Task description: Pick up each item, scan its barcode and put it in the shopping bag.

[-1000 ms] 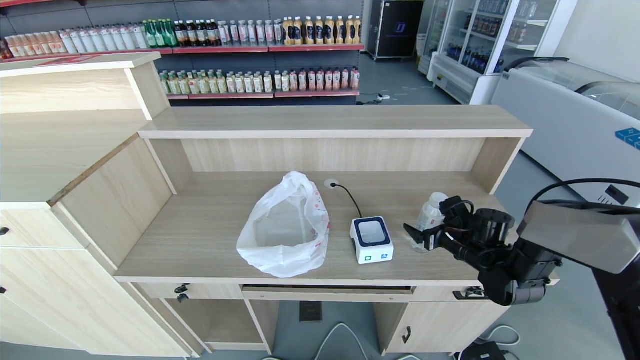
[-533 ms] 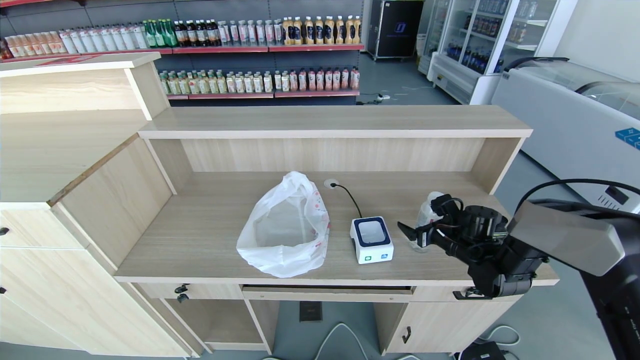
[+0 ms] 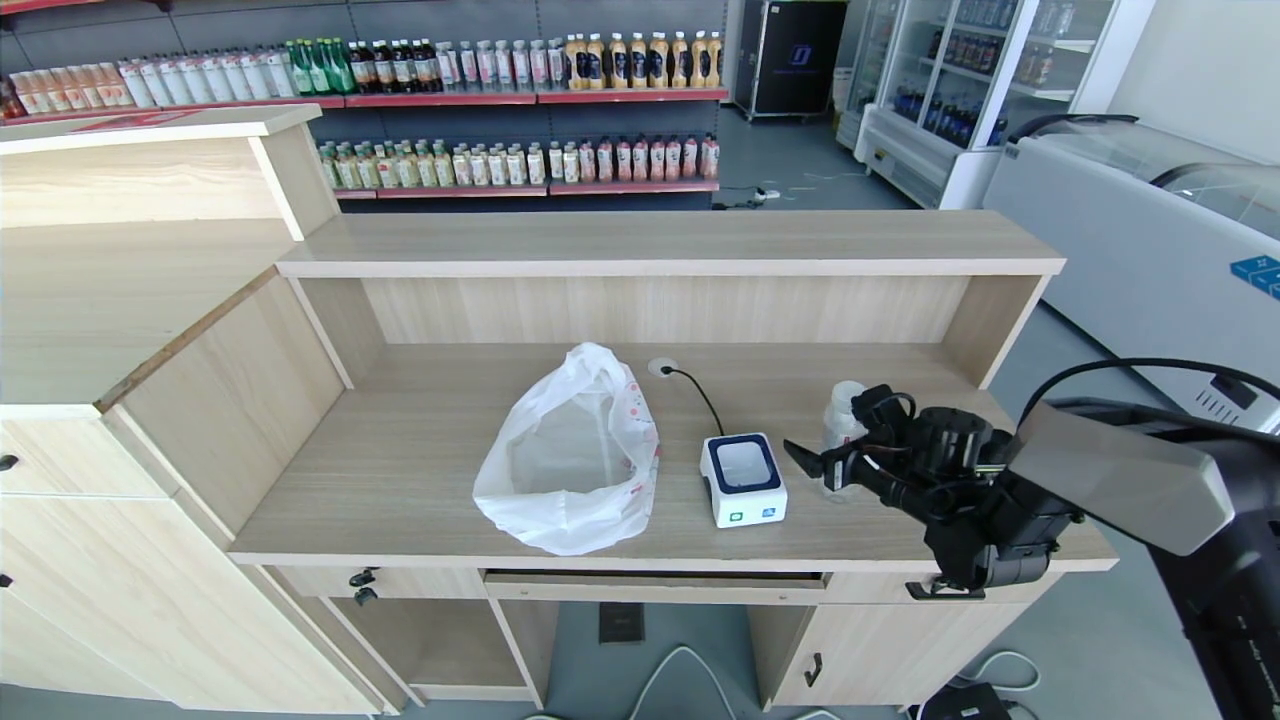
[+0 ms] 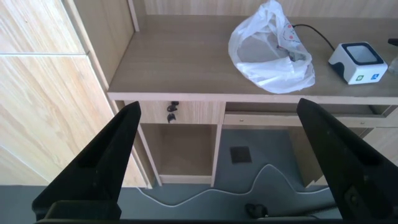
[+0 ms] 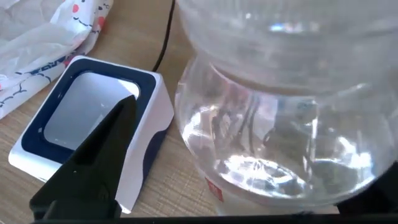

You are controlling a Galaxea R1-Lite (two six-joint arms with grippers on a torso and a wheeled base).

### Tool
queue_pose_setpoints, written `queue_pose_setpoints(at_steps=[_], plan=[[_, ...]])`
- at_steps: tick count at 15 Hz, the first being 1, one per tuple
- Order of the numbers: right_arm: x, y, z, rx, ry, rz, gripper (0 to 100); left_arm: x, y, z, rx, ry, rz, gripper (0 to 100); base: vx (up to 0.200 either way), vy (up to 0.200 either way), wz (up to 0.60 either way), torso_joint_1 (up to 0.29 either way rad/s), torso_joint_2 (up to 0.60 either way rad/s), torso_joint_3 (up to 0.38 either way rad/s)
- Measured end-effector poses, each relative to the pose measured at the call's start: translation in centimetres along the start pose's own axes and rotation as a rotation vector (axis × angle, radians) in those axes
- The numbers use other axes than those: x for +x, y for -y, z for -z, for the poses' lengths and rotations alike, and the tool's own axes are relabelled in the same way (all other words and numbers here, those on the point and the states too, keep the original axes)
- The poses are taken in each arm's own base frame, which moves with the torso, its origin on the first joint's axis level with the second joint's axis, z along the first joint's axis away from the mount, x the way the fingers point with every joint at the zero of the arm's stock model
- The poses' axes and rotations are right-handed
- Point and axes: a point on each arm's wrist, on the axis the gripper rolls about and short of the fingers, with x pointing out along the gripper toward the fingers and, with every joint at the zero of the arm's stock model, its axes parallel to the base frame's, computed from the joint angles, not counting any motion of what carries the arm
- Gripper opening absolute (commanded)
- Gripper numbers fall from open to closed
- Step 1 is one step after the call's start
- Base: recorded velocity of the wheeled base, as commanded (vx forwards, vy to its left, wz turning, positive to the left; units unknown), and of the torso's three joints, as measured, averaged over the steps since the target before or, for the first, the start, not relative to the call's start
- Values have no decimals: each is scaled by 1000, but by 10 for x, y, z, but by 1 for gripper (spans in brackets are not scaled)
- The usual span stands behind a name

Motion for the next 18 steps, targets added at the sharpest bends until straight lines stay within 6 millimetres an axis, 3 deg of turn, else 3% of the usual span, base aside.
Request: queue_pose_setpoints(at_steps=[5,13,15,18], plan=[[-2,4,-4,-5,2,16,0,0,0,0,0,0,0,100,0,0,0,0,0,0],[-21,18,0,14,-36,58,0,0,0,0,0,0,0,100,0,0,0,0,0,0],[-27,21,-9,37,-38,63,0,0,0,0,0,0,0,100,0,0,0,0,0,0],[-43,30,-48,167,-21,69,0,0,0,0,0,0,0,100,0,0,0,0,0,0]])
